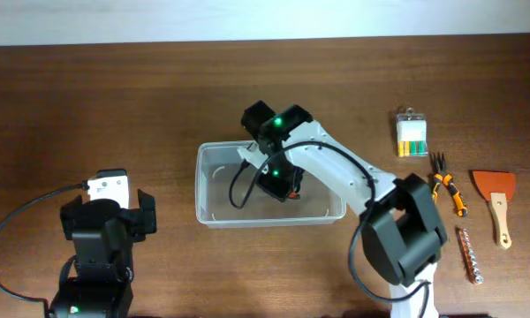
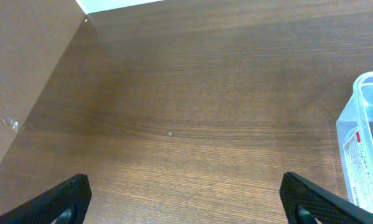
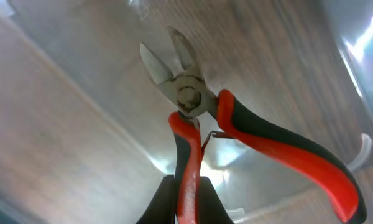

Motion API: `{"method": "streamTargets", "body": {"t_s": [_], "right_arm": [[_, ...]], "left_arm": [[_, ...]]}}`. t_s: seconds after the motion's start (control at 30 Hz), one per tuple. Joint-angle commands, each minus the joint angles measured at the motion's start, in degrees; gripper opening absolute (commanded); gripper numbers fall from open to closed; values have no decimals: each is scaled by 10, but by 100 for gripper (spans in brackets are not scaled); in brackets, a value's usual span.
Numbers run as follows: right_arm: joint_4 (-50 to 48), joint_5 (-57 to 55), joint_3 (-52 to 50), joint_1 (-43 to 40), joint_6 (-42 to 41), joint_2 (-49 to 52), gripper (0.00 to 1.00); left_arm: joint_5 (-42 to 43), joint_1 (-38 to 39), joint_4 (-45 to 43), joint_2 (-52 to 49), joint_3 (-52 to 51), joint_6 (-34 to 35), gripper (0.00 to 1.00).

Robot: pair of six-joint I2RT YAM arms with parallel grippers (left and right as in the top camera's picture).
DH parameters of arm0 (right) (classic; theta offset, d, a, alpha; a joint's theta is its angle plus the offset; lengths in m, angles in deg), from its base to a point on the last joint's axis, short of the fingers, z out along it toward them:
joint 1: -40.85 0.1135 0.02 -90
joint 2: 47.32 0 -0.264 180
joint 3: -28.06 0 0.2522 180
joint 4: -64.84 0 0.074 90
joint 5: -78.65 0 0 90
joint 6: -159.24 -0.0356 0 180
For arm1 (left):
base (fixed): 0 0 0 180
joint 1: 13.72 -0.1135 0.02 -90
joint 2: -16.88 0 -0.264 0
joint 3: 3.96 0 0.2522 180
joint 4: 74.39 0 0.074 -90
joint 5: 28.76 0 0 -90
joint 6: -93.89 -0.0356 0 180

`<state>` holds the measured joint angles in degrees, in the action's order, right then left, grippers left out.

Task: Pack container
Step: 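Lower the pliers into the container and open the right gripper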

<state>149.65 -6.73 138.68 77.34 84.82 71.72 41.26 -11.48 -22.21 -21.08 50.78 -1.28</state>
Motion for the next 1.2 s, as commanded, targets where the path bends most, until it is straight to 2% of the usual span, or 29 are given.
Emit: {"method": "streamTargets", "body": {"t_s": [0.0, 0.37, 0.4, 0.47, 0.93, 1.17], "right_arm": [[-9, 10, -3, 2, 7, 24, 5], [-30, 10, -3, 2, 7, 39, 6], [-32, 10, -3, 2, 7, 39, 14], [-32, 10, -3, 2, 7, 39, 20], [-12, 10, 4, 2, 7, 39, 21], [43, 10, 78, 2, 5, 38, 29]], "left_arm": [[-4, 2, 1, 0, 12, -9, 99], [-4, 2, 1, 0, 12, -9, 99], [-4, 2, 1, 0, 12, -9, 99], [-4, 2, 1, 0, 12, -9, 99], [-4, 2, 1, 0, 12, -9, 99], [-4, 2, 1, 0, 12, -9, 99]]}}
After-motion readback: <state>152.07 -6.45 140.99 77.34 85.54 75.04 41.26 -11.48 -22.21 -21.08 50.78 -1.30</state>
